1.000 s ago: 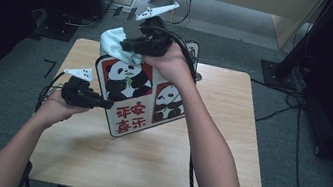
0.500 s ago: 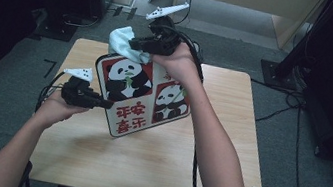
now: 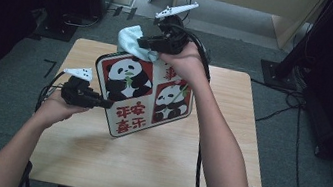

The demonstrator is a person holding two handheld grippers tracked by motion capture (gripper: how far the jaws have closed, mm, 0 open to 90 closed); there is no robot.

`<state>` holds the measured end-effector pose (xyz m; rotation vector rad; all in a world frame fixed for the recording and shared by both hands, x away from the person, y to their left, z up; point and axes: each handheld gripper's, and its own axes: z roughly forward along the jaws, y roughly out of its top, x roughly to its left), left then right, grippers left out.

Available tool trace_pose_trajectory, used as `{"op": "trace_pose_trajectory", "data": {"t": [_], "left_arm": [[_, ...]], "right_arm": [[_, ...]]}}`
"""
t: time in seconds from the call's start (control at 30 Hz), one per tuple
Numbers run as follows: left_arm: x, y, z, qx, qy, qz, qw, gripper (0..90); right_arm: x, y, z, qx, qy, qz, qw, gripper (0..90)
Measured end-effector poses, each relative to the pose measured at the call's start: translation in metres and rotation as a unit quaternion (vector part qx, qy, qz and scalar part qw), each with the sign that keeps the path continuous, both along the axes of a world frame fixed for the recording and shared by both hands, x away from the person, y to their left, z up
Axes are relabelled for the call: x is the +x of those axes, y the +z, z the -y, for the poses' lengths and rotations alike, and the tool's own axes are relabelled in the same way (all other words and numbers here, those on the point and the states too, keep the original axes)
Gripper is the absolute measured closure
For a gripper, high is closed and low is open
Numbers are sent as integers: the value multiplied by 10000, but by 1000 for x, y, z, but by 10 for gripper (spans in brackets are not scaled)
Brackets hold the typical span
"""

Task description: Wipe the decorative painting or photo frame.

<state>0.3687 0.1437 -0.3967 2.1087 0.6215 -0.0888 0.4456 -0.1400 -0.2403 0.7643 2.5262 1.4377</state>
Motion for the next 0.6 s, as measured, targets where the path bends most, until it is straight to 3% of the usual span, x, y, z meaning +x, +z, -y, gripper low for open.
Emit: {"op": "trace_pose_trajectory", "data": {"t": [0.6], "left_arm": [[0,0,0,-10,13,6,10000,793]], "right_arm": [[9,0,26,-3,-281,27,9996,830]]}}
